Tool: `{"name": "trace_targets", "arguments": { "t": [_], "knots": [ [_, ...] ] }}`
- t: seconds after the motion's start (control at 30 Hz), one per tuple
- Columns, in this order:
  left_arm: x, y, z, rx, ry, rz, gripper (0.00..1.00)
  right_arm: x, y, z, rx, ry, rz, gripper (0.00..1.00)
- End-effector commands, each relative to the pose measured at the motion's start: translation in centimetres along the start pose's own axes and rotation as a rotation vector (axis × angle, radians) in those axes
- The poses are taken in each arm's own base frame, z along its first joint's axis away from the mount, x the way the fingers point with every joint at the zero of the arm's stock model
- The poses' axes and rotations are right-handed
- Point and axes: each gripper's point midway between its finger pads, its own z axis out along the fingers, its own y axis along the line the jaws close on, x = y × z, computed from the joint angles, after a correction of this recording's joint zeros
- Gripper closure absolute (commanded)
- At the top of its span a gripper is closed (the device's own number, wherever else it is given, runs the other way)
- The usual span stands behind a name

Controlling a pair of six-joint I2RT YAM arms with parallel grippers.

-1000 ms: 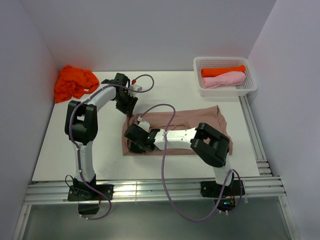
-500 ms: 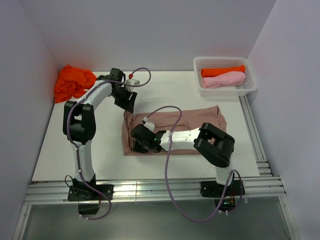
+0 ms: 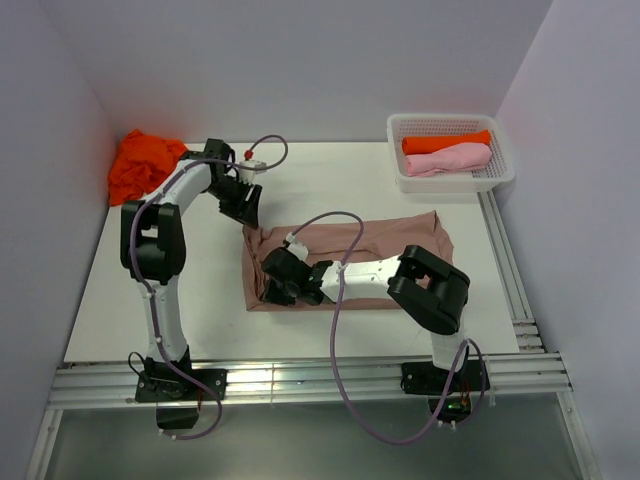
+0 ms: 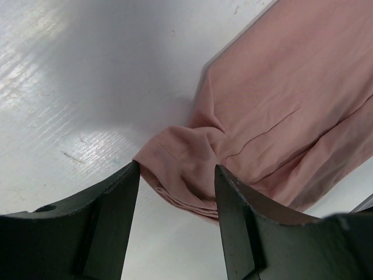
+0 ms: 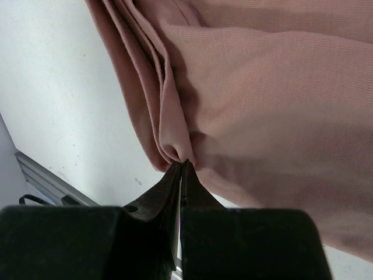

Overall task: Roll the t-shirts
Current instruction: Roll the tshirt

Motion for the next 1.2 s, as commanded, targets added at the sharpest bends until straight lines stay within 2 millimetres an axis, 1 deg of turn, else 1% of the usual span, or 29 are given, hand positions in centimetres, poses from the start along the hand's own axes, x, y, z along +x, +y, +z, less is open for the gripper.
{"name": "trace_targets", "arguments": {
  "t": [0.0, 0.17, 0.27, 0.3, 0.37, 0.4, 0.47, 0.5, 0.57, 0.6, 0.67, 0.7, 0.77, 0.8, 0.87, 0.9, 0.97, 1.0, 1.17],
  "knots": [
    [0.4, 0.0, 0.4, 0.049, 0.005, -0.012, 0.41, -1.4, 2.2, -0.5, -0.056, -0.031, 0.008, 1.0],
    [1.1, -0.3, 1.0, 0.088, 0.02, -0.032, 0.42, -1.5, 2.2, -0.4, -0.051, -0.031, 0.004, 1.0],
    [1.5, -0.2, 1.4, 0.092, 0.029, -0.043, 0.45, -1.4, 2.4, -0.3, -0.054, -0.027, 0.003, 1.0],
    [1.5, -0.1, 1.5, 0.094, 0.031, -0.047, 0.5, -1.6, 2.6, -0.3, -0.056, -0.029, 0.005, 1.0],
    [1.9, 0.1, 1.5, 0.101, 0.033, -0.064, 0.56, -1.5, 2.6, -0.2, -0.052, -0.028, 0.001, 1.0],
    [1.9, 0.4, 1.5, 0.098, 0.03, -0.071, 0.62, -1.5, 2.8, -0.3, -0.055, -0.028, -0.003, 1.0],
    [2.0, 0.6, 1.5, 0.103, 0.027, -0.084, 0.68, -1.5, 2.7, -0.1, -0.05, -0.025, -0.004, 1.0],
    [2.0, 0.7, 1.4, 0.104, 0.023, -0.089, 0.76, -1.6, 2.9, -0.1, -0.054, -0.027, -0.003, 1.0],
    [2.0, 0.9, 1.1, 0.105, 0.021, -0.095, 0.83, -1.6, 2.9, 0.0, -0.05, -0.025, -0.006, 1.0],
    [2.0, 1.2, 0.9, 0.094, 0.018, -0.098, 0.91, -1.7, 3.2, -0.1, -0.055, -0.028, -0.006, 1.0],
    [1.9, 1.6, 0.5, 0.076, 0.006, -0.098, 0.96, -1.7, 3.5, 0.0, -0.057, -0.024, -0.012, 1.0],
    [2.1, 2.3, 0.4, 0.051, 0.006, -0.106, 1.0, -1.8, 3.6, 0.0, -0.058, -0.026, -0.014, 1.0],
    [2.0, 2.7, -0.1, 0.027, -0.005, -0.109, 1.0, -1.9, 3.9, 0.0, -0.062, -0.028, -0.019, 1.0],
    [2.0, 3.5, -0.5, -0.003, -0.012, -0.113, 1.0, -1.9, 4.2, -0.1, -0.066, -0.027, -0.02, 1.0],
    [2.3, 4.1, -0.8, -0.028, -0.016, -0.12, 1.0, -1.7, 4.1, 0.1, -0.058, -0.022, -0.032, 1.0],
    [2.7, 4.9, -0.9, -0.06, -0.014, -0.123, 1.0, -1.8, 4.4, 0.0, -0.061, -0.021, -0.034, 1.0],
    [2.9, 5.4, -1.3, -0.089, -0.018, -0.123, 1.0, -1.6, 4.8, 0.1, -0.067, -0.017, -0.038, 1.0],
    [3.4, 5.6, -1.2, -0.095, -0.013, -0.131, 1.0, -1.6, 4.9, 0.1, -0.069, -0.017, -0.042, 1.0],
    [3.9, 7.0, -1.8, -0.145, -0.02, -0.145, 1.0, -1.3, 5.3, 0.4, -0.074, -0.005, -0.051, 1.0]
  ]
}}
